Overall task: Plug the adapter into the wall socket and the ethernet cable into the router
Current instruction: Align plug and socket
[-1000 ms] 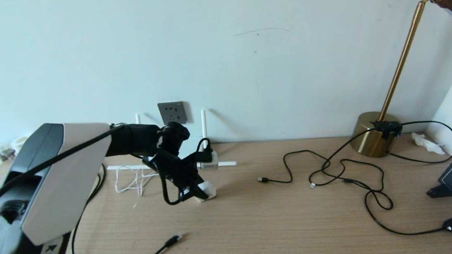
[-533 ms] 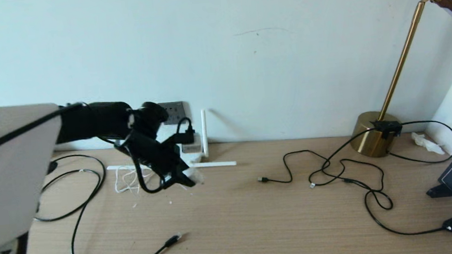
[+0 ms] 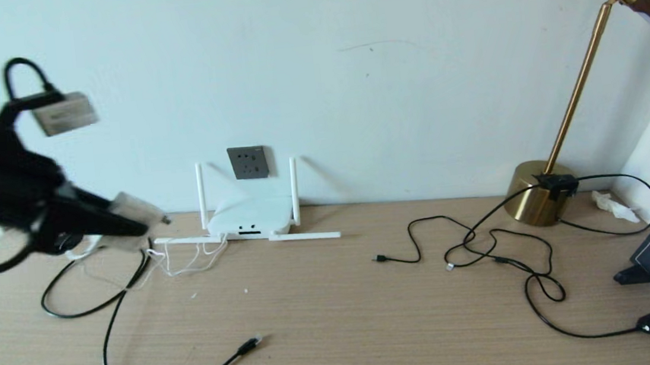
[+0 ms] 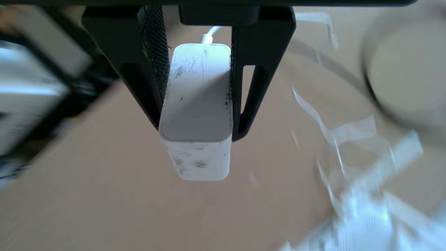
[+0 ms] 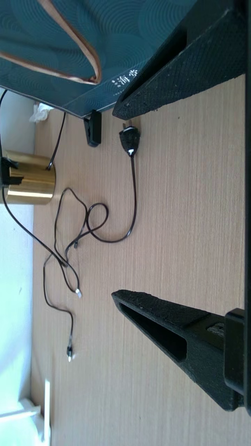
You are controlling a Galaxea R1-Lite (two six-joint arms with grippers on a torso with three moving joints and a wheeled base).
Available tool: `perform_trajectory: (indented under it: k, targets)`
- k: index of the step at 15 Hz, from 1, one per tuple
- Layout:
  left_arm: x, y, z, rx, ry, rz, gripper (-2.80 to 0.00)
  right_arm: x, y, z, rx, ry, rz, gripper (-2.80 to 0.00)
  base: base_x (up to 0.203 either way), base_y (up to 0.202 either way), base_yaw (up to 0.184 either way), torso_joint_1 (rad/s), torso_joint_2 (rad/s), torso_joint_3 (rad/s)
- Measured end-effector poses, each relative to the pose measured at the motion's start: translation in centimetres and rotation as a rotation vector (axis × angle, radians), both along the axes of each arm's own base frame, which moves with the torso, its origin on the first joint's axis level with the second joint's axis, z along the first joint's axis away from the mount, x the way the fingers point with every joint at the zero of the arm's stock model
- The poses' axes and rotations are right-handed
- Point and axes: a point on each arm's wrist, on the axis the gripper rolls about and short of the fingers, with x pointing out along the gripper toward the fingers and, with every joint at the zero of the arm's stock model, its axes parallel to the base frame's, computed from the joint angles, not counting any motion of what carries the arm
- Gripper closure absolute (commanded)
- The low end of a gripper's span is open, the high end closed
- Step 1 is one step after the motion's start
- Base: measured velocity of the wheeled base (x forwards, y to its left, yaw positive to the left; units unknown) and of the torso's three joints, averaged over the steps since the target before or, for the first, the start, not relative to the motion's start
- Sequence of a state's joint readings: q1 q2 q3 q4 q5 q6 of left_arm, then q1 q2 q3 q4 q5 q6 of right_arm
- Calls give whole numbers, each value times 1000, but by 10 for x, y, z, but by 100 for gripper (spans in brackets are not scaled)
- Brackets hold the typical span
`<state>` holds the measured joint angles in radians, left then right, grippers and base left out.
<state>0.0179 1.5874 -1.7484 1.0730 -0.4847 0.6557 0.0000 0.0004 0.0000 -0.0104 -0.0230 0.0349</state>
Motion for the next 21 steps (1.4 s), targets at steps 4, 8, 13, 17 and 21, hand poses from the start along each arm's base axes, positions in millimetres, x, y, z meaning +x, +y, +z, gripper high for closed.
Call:
perform_trajectory:
  k: [4,8,13,17,21]
  targets:
    - [-117,26,4,-224,224,279,0,0,0,0,0,0,0,-280,0,0,0,0,0,0]
    - [-134,28,-5,-469,259,457,0,0,0,0,0,0,0,-280,0,0,0,0,0,0]
    - [-87,42,-16,-582,208,531,0,0,0,0,0,0,0,-280,0,0,0,0,0,0]
    - [-46,40,-31,-576,210,439,0,0,0,0,0,0,0,-280,0,0,0,0,0,0]
    - [0,27,-66,-486,152,486,0,0,0,0,0,0,0,-280,0,0,0,0,0,0]
